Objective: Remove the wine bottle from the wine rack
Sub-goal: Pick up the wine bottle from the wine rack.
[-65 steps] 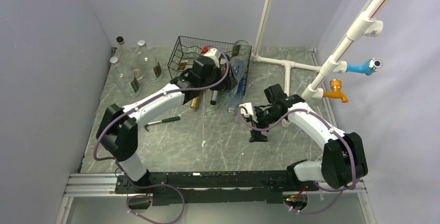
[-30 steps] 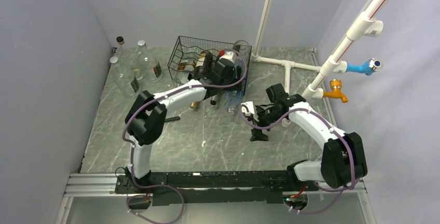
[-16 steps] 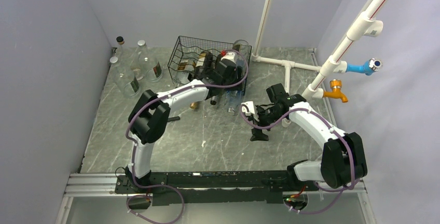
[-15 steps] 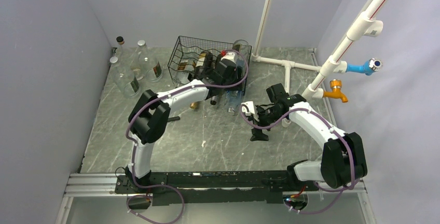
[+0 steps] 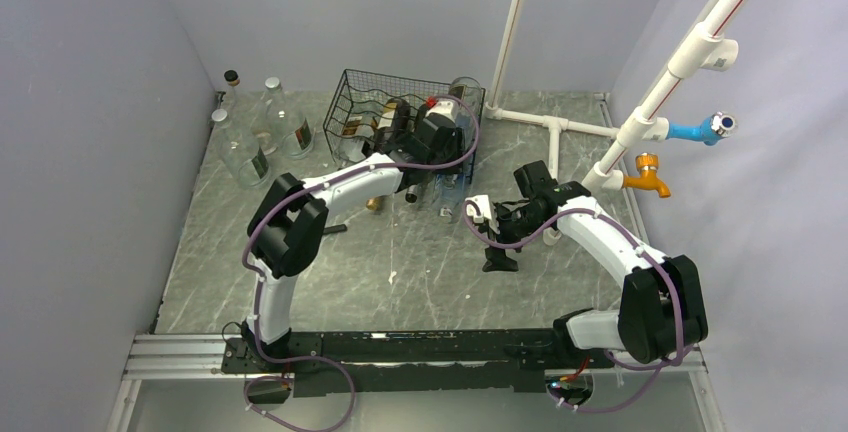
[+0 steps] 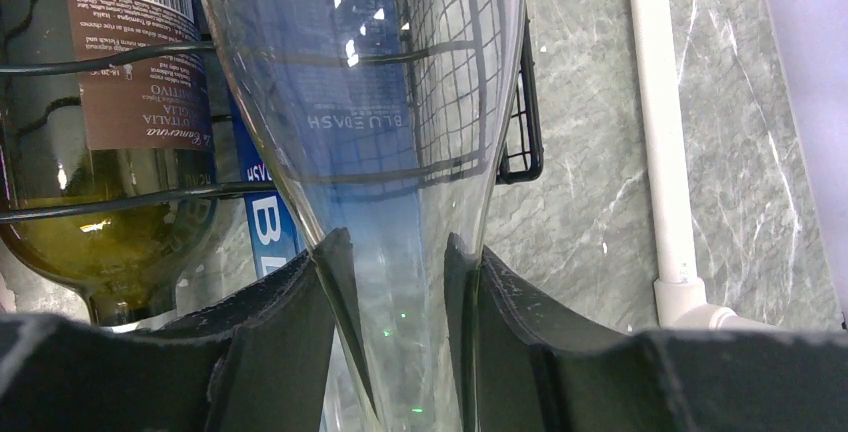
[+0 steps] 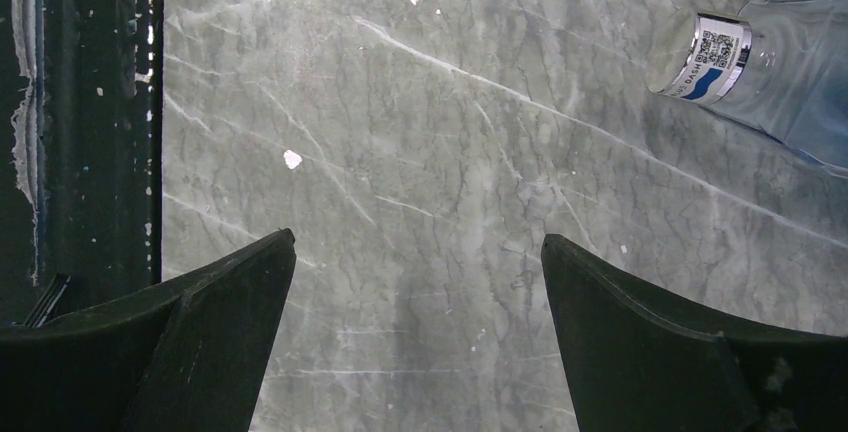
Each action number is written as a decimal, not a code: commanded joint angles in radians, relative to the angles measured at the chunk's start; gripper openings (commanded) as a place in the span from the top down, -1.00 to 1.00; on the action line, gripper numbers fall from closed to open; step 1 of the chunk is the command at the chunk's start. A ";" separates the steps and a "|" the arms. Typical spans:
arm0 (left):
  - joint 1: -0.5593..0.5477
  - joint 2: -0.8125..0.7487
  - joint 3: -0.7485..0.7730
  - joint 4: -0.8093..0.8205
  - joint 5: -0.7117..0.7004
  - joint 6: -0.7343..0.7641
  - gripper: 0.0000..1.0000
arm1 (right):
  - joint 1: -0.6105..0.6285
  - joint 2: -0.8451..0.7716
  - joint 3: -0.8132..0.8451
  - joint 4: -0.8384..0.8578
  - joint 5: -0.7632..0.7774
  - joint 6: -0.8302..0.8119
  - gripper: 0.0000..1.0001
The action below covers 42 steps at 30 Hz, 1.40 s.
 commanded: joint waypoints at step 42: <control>0.017 -0.508 -0.296 0.313 0.037 0.097 1.00 | -0.018 -0.026 0.024 -0.019 -0.048 -0.040 -0.93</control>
